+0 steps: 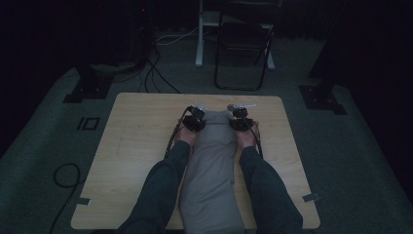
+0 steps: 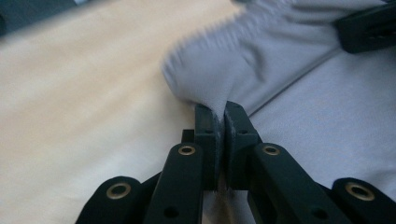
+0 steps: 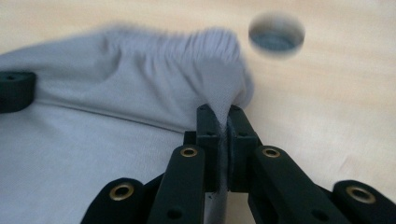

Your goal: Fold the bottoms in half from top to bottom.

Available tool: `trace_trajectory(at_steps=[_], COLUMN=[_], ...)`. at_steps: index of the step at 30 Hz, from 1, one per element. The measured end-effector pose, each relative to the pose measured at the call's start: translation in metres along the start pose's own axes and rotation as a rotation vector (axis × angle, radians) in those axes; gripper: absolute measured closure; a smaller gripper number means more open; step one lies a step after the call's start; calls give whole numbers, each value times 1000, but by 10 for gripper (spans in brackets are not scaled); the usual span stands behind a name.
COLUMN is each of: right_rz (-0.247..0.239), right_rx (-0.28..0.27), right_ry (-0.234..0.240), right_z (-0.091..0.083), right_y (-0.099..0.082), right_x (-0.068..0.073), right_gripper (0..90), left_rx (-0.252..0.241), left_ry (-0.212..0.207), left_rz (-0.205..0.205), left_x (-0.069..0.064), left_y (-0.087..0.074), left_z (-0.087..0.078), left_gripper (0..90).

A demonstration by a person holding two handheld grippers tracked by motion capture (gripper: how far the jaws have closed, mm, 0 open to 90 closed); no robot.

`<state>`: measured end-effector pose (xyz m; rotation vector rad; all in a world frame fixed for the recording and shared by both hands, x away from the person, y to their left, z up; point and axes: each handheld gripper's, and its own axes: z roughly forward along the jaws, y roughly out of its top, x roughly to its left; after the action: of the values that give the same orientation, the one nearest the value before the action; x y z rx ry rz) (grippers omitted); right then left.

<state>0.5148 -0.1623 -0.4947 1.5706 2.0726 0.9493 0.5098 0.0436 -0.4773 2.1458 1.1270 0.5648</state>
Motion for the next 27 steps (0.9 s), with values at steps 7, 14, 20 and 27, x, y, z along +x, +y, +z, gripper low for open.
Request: trace_trajectory(at_steps=[7, 14, 20, 27], right_rz=[-13, -46, -104, -148], right_rx=[-116, -117, -98, -20], right_ry=[34, 71, 134, 190], right_z=[-31, -49, -69, -76], right_y=[30, 26, -11, -64], right_x=[2, 8, 17, 31], right_gripper=[862, 861, 859, 857], left_rx=[-110, -128, -104, -15], left_ry=[15, -18, -64, -118], left_rz=[13, 24, 63, 85], left_x=[8, 6, -12, -37], left_y=[26, 23, -19, -80], left_z=[-31, -49, -71, -80], left_gripper=[861, 857, 855, 854])
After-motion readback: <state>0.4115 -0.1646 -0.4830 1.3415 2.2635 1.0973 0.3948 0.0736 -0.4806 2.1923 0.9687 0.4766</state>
